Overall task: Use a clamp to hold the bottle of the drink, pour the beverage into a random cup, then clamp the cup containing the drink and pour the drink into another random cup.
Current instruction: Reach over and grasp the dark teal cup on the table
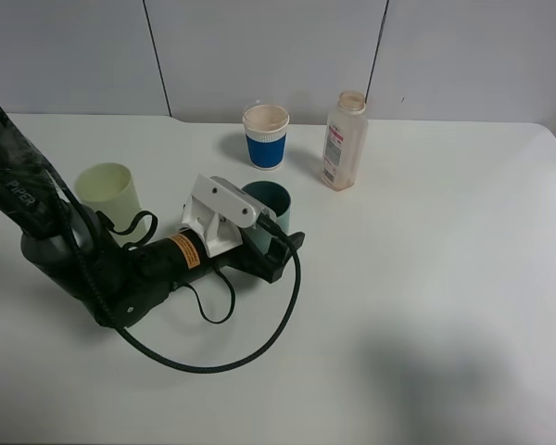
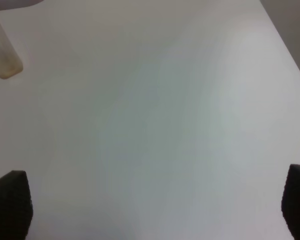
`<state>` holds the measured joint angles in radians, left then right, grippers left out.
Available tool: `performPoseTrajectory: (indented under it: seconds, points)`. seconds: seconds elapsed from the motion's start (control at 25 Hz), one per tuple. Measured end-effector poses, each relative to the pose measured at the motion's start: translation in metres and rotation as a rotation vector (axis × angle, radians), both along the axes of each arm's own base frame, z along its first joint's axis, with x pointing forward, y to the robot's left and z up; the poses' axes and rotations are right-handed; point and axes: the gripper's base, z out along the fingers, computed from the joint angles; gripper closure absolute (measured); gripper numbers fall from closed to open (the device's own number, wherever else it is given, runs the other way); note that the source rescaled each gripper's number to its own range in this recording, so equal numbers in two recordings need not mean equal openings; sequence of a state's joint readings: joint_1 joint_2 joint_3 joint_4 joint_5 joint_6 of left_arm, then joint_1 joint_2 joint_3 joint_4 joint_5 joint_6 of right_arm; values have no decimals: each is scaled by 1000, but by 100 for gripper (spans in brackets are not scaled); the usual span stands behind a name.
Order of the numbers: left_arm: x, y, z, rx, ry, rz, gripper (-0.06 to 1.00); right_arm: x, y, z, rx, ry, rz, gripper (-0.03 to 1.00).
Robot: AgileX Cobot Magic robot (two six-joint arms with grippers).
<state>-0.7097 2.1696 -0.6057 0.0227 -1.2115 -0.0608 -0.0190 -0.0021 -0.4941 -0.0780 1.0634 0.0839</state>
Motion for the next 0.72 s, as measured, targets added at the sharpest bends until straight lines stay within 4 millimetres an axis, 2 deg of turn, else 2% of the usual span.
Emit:
performPoseTrajectory:
  seconds: [0.36,0.72]
  points:
    - [8,-10,-9,-9,-1,-26,-6,0,0,0,0,0,0,-3]
    - [6,-10,-16,4,13,-37,-5,0,0,0,0,0,0,-3]
